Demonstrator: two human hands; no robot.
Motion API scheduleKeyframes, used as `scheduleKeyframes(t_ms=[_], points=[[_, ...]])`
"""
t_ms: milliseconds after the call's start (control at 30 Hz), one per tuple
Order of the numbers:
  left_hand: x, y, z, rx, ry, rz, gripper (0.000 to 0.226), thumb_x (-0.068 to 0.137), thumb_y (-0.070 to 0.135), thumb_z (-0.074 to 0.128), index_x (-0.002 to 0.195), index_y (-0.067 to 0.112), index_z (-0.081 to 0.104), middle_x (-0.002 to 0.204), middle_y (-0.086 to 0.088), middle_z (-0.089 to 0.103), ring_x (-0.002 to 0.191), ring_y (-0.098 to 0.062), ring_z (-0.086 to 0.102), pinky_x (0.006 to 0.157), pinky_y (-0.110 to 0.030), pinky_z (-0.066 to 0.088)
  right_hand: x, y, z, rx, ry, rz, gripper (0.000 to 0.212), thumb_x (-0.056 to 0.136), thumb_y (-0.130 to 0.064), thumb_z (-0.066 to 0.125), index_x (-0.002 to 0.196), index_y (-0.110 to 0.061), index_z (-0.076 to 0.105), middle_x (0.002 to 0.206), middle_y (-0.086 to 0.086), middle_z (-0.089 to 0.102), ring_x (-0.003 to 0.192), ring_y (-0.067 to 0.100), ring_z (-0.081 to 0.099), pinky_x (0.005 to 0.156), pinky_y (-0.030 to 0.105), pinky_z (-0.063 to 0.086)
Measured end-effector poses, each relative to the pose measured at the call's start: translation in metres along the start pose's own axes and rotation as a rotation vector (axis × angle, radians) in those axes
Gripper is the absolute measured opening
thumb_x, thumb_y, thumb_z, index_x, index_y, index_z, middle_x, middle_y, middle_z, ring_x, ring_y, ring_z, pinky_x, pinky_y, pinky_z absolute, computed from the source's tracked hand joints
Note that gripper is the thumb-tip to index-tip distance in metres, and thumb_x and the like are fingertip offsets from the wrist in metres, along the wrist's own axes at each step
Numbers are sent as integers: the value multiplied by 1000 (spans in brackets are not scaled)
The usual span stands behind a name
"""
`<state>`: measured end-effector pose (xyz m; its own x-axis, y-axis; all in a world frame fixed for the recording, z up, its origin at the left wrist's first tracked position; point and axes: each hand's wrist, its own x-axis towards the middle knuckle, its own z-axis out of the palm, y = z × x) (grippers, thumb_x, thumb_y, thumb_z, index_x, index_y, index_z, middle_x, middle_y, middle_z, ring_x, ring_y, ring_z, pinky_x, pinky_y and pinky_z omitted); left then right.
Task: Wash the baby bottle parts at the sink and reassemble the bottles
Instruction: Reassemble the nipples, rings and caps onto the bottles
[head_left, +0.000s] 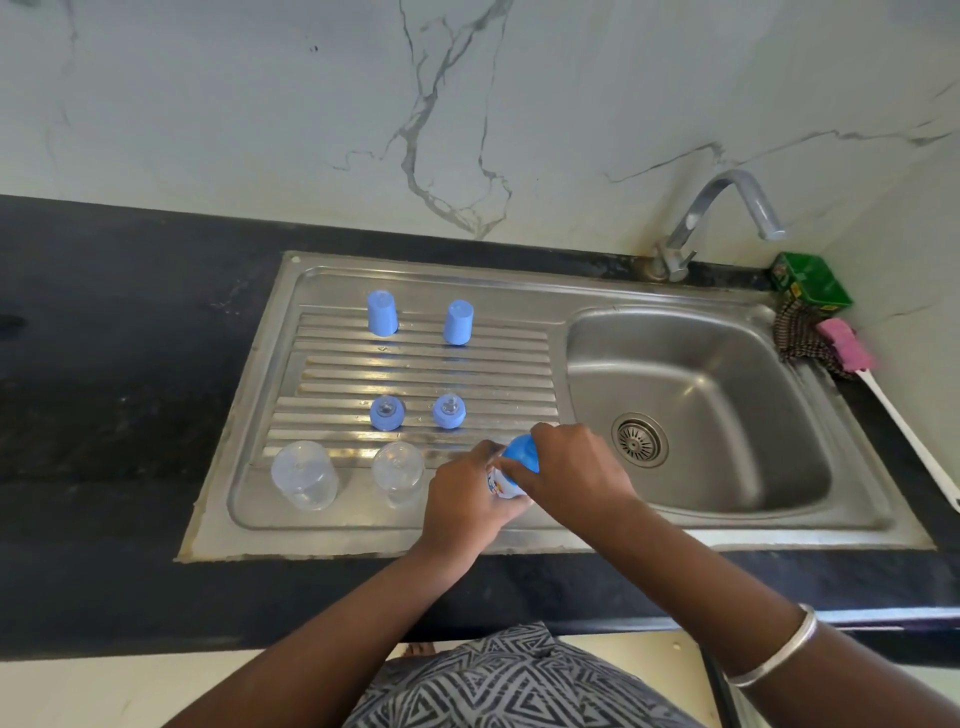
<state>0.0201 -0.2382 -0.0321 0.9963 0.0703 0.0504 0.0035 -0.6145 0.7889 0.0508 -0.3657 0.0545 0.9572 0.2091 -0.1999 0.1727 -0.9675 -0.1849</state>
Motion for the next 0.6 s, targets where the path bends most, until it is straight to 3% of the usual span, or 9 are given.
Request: scheduleKeyframes(t_ms=[67,167,267,400,500,600], points=[[0,0,-1,0,-6,8,42,64,41,86,98,28,65,83,13,71,79,-2,64,70,-15,47,1,1,-2,12,-2,-25,41,90,-58,58,87,-19,46,82,-1,49,73,20,49,50,24,26],[0,1,-1,-14,-10,30,41,66,32,83,102,24,66,84,9,72,80,-9,67,72,-27,53,1,2,-5,12,-6,-160,37,84,-45,64,109,-19,57,99,-1,56,89,25,60,65,28,43],[-1,2,0,-6,-5,63,40,70,33,79,106,24,64,81,9,70,76,-11,66,69,-28,52,-2,3,-2,69,11,-183,40,83,-36,63,122,-27,59,103,-1,60,94,25,61,72,31,50],[-1,3,1,-6,-4,56,39,69,38,81,101,23,63,81,8,70,75,-11,66,68,-29,52,-1,2,7,53,94,-71,36,88,-46,63,106,-15,62,90,3,56,77,24,53,65,28,39],[0,3,0,0,-5,39,39,68,40,83,96,23,63,80,8,70,74,-10,65,67,-27,51,1,-5,12,83,146,10,37,87,-51,62,85,-15,49,83,1,48,71,23,48,62,27,34],[0,1,1,-23,0,43,35,69,31,83,97,21,64,80,9,71,74,-10,66,64,-21,46,2,-6,13,72,103,-13,35,84,-47,64,86,-17,45,85,0,48,70,22,49,61,28,36]])
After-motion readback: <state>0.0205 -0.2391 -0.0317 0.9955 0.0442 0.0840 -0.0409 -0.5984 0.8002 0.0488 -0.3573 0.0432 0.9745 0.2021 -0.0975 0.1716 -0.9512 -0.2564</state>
